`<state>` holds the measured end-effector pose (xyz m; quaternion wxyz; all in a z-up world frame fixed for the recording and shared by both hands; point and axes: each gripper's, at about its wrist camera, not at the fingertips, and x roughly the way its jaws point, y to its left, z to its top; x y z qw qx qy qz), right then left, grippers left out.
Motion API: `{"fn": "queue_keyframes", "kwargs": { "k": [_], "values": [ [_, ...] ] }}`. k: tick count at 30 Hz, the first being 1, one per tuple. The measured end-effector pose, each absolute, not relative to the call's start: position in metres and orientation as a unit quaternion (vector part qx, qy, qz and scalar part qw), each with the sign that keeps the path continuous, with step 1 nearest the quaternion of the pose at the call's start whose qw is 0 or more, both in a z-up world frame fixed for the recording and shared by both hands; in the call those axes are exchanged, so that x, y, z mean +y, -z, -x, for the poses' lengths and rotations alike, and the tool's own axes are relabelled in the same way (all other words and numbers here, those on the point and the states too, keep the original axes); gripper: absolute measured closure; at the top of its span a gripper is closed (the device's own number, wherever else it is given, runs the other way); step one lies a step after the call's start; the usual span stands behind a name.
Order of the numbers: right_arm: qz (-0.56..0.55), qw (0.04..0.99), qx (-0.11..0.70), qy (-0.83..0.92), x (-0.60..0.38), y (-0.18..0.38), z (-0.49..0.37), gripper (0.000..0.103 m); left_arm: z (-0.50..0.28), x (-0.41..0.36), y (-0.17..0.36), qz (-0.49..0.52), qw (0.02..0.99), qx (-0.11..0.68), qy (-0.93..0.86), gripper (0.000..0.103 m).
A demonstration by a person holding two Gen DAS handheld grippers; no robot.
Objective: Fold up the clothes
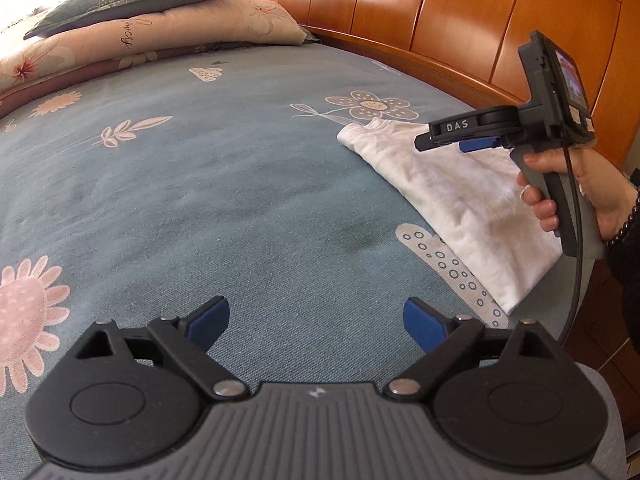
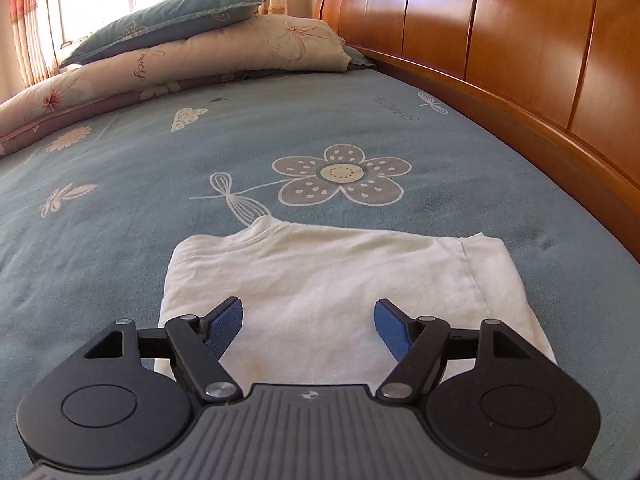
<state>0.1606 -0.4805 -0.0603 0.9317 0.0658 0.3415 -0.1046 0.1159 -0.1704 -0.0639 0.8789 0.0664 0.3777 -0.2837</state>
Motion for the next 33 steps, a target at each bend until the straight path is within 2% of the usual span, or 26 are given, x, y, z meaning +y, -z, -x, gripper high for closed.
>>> {"fn": "queue_keyframes", "kwargs": {
  "k": [3,9,13,20,26,33],
  "values": [
    [-0.073,0.926,0.341,0.142,-0.501,0.057,-0.170,0.026,-0.117,-0.170,0.067,-0.067,0.877,0.381,0.284,0.009],
    [-0.172,0.912,0.348,0.135,-0.543,0.068,-0.170,0.026,-0.115,-0.165,0.065,-0.072,0.879,0.384,0.272,0.009],
    [-0.212,0.916,0.321,0.116,-0.554,0.036,-0.137,0.025,-0.110,-0.161,0.058,-0.081,0.890,0.373,0.251,0.009],
    [-0.200,0.922,0.325,0.065,-0.567,-0.005,-0.065,0.021,-0.093,-0.165,0.044,-0.088,0.899,0.349,0.247,0.009],
    [-0.232,0.900,0.367,0.047,-0.575,0.031,-0.037,0.020,-0.075,-0.176,0.035,-0.092,0.900,0.338,0.259,0.009],
    [-0.264,0.896,0.353,0.048,-0.585,0.053,-0.048,0.021,-0.060,-0.181,0.026,-0.122,0.912,0.311,0.238,0.009]
  ]
}}
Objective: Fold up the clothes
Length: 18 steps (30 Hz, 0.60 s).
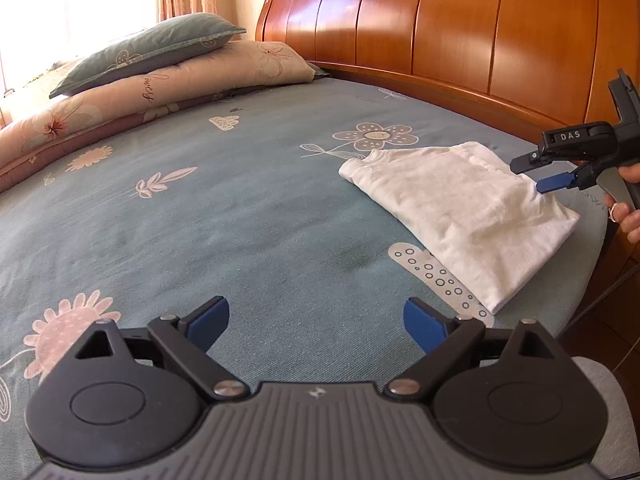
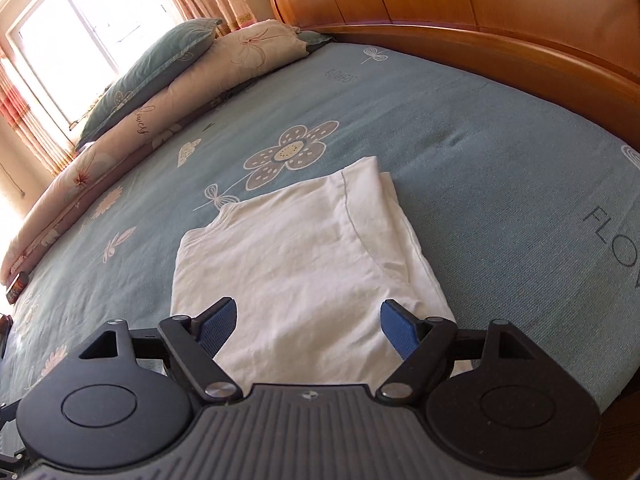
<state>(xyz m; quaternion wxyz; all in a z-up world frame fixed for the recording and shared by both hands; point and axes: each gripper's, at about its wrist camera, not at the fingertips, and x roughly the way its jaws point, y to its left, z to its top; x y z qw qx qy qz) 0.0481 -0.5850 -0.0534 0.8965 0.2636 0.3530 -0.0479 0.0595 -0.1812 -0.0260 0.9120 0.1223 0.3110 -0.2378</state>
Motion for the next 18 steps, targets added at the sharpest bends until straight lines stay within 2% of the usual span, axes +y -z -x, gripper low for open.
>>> {"fn": "queue_keyframes", "kwargs": {
  "k": [4,9,15,18],
  "values": [
    [-0.295,0.888,0.348,0.061,-0.596,0.058,-0.048,0.021,-0.058,-0.178,0.025,-0.123,0.917,0.301,0.232,0.002],
    [-0.222,0.906,0.351,0.077,-0.574,0.043,-0.027,0.021,-0.062,-0.176,0.026,-0.109,0.911,0.317,0.240,0.002],
    [-0.252,0.883,0.387,0.086,-0.584,0.066,-0.010,0.021,-0.058,-0.184,0.030,-0.123,0.903,0.323,0.255,0.002],
    [-0.261,0.888,0.366,0.094,-0.584,0.060,0.002,0.021,-0.055,-0.185,0.030,-0.132,0.904,0.318,0.253,0.002]
  ]
}}
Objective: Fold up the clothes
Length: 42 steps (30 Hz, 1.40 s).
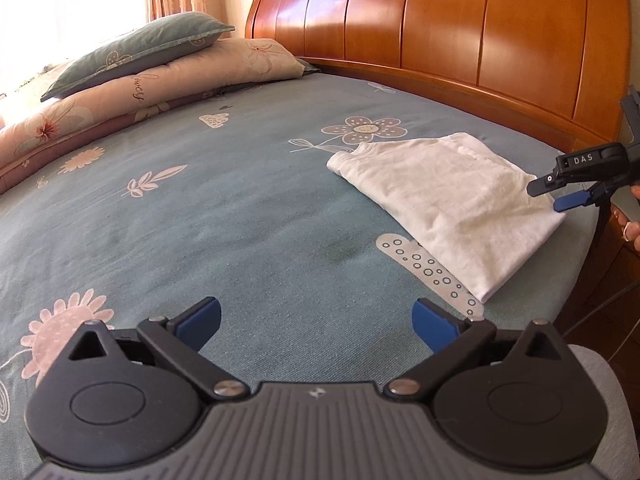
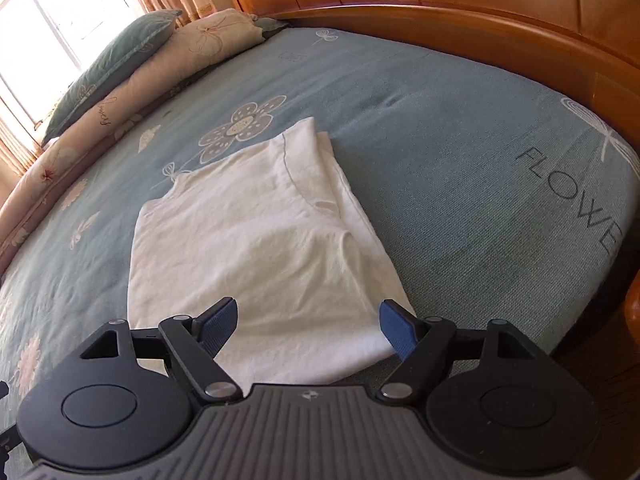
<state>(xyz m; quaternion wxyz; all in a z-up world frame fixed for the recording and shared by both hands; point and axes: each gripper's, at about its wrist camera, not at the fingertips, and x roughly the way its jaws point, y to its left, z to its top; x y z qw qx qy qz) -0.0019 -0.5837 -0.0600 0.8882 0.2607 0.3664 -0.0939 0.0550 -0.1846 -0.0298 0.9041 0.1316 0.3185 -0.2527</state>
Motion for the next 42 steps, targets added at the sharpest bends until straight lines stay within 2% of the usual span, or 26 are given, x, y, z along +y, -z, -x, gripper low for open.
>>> {"fn": "queue_keyframes", "kwargs": {
  "k": [5,8,12,15,20,24,28,34,42],
  "values": [
    [-0.267,0.899,0.340,0.077,-0.586,0.050,0.005,0.021,-0.058,-0.185,0.032,-0.126,0.903,0.329,0.247,0.002],
    [-0.289,0.888,0.350,0.076,-0.593,0.060,-0.002,0.021,-0.055,-0.187,0.032,-0.135,0.901,0.327,0.252,0.002],
    [-0.261,0.891,0.349,0.130,-0.586,0.057,0.002,0.021,-0.051,-0.189,0.031,-0.150,0.901,0.323,0.249,0.002],
    [-0.286,0.894,0.342,0.056,-0.566,0.046,0.005,0.020,-0.056,-0.189,0.034,-0.149,0.900,0.333,0.240,0.001],
    [-0.277,0.874,0.391,-0.075,-0.501,0.047,-0.017,0.020,-0.055,-0.188,0.035,-0.144,0.901,0.337,0.233,0.001],
    [-0.276,0.853,0.427,-0.114,-0.460,0.063,-0.035,0.020,-0.054,-0.181,0.032,-0.150,0.904,0.333,0.222,0.001],
    [-0.270,0.838,0.464,-0.101,-0.445,0.075,-0.037,0.018,-0.055,-0.173,0.030,-0.144,0.906,0.333,0.218,0.002],
    [-0.243,0.861,0.441,-0.070,-0.446,0.054,-0.025,0.018,-0.058,-0.171,0.035,-0.144,0.904,0.341,0.215,0.001],
    [-0.136,0.890,0.433,0.028,-0.442,0.048,-0.027,0.014,-0.059,-0.170,0.038,-0.154,0.901,0.351,0.202,0.001]
  ]
}}
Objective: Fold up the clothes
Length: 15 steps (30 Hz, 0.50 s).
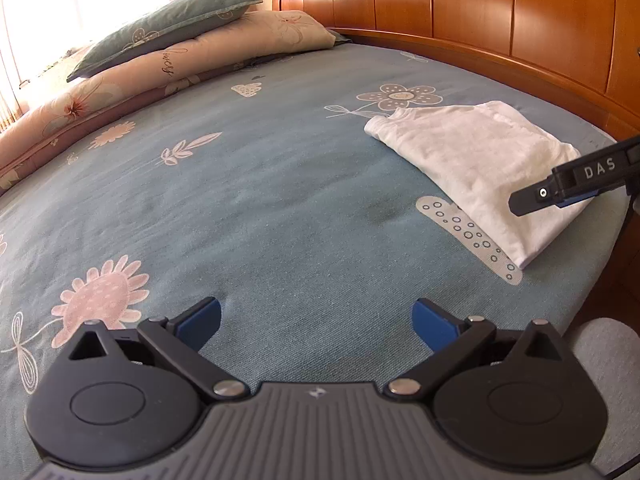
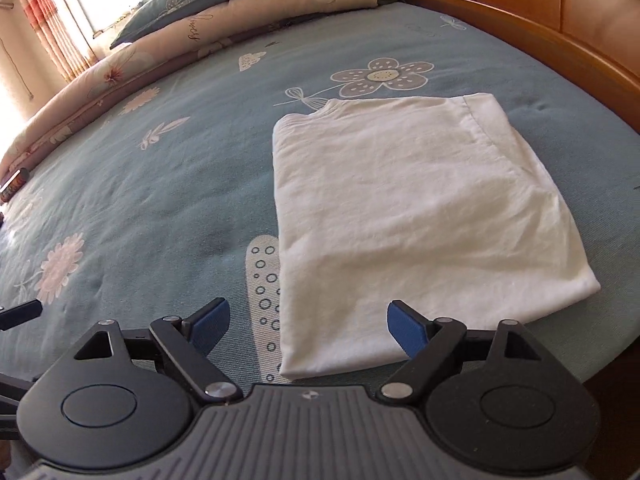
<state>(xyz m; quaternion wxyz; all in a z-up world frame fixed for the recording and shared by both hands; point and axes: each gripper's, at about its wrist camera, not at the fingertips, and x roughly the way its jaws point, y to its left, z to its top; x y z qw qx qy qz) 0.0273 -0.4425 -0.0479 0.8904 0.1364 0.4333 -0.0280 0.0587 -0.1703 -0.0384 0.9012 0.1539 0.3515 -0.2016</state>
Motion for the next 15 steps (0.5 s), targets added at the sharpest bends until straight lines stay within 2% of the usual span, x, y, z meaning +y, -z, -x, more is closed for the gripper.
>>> {"fn": "queue_keyframes", "kwargs": {
  "k": [6,15],
  "values": [
    [-0.139,0.880,0.452,0.046,-0.440,0.062,-0.023,0.014,-0.054,-0.171,0.030,-0.143,0.902,0.343,0.221,0.001],
    [-0.152,0.901,0.396,0.089,-0.423,0.026,0.014,0.012,-0.043,-0.172,0.014,-0.131,0.909,0.322,0.228,0.001]
  ]
}}
